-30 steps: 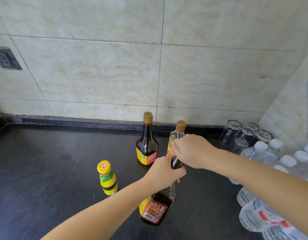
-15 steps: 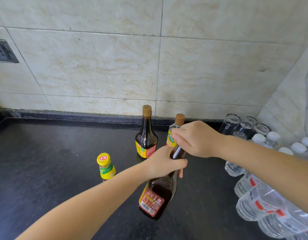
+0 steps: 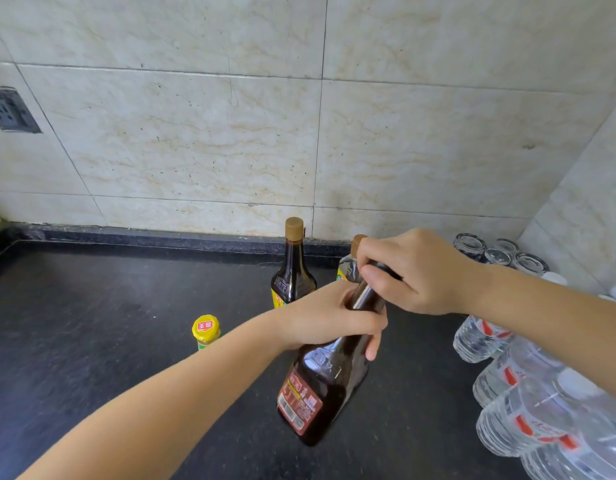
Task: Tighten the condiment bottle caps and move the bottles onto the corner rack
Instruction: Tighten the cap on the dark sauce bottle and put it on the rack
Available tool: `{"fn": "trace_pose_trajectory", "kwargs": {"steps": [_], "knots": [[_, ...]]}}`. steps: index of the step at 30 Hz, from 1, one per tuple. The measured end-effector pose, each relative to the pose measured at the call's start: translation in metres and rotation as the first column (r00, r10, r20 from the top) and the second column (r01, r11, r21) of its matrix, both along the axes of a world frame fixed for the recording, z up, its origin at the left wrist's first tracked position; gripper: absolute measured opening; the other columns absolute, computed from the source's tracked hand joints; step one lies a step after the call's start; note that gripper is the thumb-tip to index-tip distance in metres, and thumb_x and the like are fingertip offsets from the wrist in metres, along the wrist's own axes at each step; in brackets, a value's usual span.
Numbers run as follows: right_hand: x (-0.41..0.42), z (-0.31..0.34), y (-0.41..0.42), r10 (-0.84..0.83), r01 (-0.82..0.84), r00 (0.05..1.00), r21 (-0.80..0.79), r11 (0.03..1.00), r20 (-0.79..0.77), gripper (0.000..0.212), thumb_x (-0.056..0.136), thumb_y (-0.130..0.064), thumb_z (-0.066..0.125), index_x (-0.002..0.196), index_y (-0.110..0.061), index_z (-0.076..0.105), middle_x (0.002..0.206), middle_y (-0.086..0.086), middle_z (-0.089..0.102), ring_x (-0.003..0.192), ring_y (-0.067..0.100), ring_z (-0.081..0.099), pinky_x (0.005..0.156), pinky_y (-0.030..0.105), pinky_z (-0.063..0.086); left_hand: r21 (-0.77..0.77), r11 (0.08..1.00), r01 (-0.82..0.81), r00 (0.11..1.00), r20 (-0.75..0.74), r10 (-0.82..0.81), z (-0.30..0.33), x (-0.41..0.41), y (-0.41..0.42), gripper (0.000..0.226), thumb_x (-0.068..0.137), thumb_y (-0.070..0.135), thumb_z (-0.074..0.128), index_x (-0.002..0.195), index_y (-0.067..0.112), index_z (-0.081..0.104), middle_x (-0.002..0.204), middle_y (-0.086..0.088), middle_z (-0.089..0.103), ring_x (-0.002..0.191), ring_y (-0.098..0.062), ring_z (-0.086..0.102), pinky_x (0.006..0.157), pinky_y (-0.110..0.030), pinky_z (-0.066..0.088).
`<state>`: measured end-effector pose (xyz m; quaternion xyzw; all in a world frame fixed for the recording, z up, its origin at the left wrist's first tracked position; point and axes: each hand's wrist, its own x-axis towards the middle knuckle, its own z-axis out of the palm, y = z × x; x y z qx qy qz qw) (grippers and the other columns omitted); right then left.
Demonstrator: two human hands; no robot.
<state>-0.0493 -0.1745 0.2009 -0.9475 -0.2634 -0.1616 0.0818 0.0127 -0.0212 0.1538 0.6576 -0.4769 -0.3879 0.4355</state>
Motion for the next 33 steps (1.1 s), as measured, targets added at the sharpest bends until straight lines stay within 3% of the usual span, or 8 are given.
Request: {"fn": "trace_pose_trajectory", "kwargs": {"steps": [5, 8, 12, 17, 20, 25, 29, 33], "knots": [[0.017, -0.031, -0.001, -0.279, 0.279, 0.958, -0.011, 0.96, -0.072, 0.032, 0.09, -0.033, 0.028, 0.07, -0.016, 0.044, 0.045, -0.009, 0.029, 0.037, 0.003, 0.026, 0.04, 0.017, 0.016, -0.048, 0.917, -0.395, 0.909, 0.125, 0.398, -0.039, -0.002, -0.02, 0.014, 0.082, 0.018, 0.055, 0.068, 0.016, 0.055, 0.061, 0.001, 0.066, 0.06, -0.008, 0.058, 0.074, -0.031, 0.051], [0.032, -0.058, 0.005, -0.55, 0.542, 0.805, -0.1, 0.834, -0.223, 0.037, 0.095, -0.029, 0.031, 0.059, -0.022, 0.032, 0.052, -0.004, 0.038, 0.045, 0.009, 0.034, 0.044, 0.025, 0.019, -0.003, 0.811, -0.585, 0.795, 0.194, 0.575, -0.068, -0.003, -0.035, 0.01, 0.081, 0.026, 0.057, 0.076, 0.018, 0.057, 0.069, -0.004, 0.069, 0.058, -0.011, 0.059, 0.061, -0.03, 0.048], [0.046, -0.087, 0.006, -0.721, 0.709, 0.599, -0.188, 0.68, -0.349, 0.04, 0.095, -0.032, 0.031, 0.059, -0.019, 0.042, 0.056, 0.001, 0.043, 0.05, 0.015, 0.041, 0.045, 0.027, 0.024, 0.092, 0.764, -0.639, 0.745, 0.319, 0.586, -0.091, -0.003, -0.045, 0.015, 0.081, 0.034, 0.056, 0.08, 0.019, 0.057, 0.078, -0.005, 0.071, 0.07, -0.019, 0.065, 0.061, -0.033, 0.05], [0.032, -0.067, 0.003, -0.542, 0.683, 0.591, 0.013, 0.73, -0.597, 0.045, 0.093, -0.056, 0.026, 0.083, -0.018, 0.048, 0.064, -0.001, 0.048, 0.052, 0.013, 0.043, 0.049, 0.027, 0.031, 0.095, 0.84, -0.534, 0.843, 0.132, 0.521, -0.086, 0.011, -0.037, 0.011, 0.081, 0.022, 0.057, 0.076, 0.013, 0.06, 0.063, -0.002, 0.067, 0.054, -0.007, 0.058, 0.063, -0.032, 0.049], [0.006, -0.054, -0.008, -0.371, 0.729, 0.594, 0.283, 0.623, -0.714, 0.042, 0.091, -0.055, 0.032, 0.124, -0.03, 0.036, 0.087, 0.0, 0.058, 0.061, 0.012, 0.054, 0.053, 0.027, 0.044, -0.002, 0.75, -0.661, 0.75, -0.027, 0.661, -0.068, 0.026, -0.033, 0.018, 0.081, 0.022, 0.057, 0.066, 0.013, 0.055, 0.064, -0.007, 0.066, 0.059, -0.016, 0.058, 0.069, -0.04, 0.052], [-0.028, -0.105, 0.032, -0.31, 0.73, 0.639, 0.426, 0.534, -0.704, 0.075, 0.083, -0.04, 0.063, 0.142, -0.033, 0.017, 0.125, -0.01, 0.045, 0.116, 0.008, 0.05, 0.093, 0.026, 0.044, -0.055, 0.57, -0.82, 0.571, -0.149, 0.807, -0.054, 0.034, -0.039, 0.023, 0.085, 0.035, 0.058, 0.079, 0.013, 0.058, 0.087, -0.019, 0.069, 0.083, -0.029, 0.065, 0.084, -0.044, 0.051], [-0.023, -0.138, 0.058, -0.525, 0.811, 0.583, 0.408, 0.419, -0.62, 0.092, 0.075, -0.049, 0.068, 0.144, -0.034, 0.008, 0.136, -0.004, 0.038, 0.125, 0.015, 0.044, 0.097, 0.034, 0.046, -0.035, 0.594, -0.804, 0.592, -0.134, 0.795, -0.054, 0.024, -0.048, 0.022, 0.086, 0.039, 0.059, 0.076, 0.02, 0.056, 0.077, -0.001, 0.062, 0.075, -0.012, 0.057, 0.076, -0.03, 0.047], [-0.022, -0.154, 0.052, -0.586, 0.821, 0.571, 0.398, 0.41, -0.575, 0.086, 0.075, -0.052, 0.065, 0.142, -0.035, 0.013, 0.127, -0.005, 0.044, 0.118, 0.014, 0.05, 0.089, 0.034, 0.051, 0.015, 0.683, -0.731, 0.678, -0.102, 0.728, -0.054, 0.017, -0.052, 0.025, 0.085, 0.042, 0.058, 0.089, 0.017, 0.055, 0.079, 0.004, 0.058, 0.084, -0.016, 0.056, 0.079, -0.031, 0.044]]}}
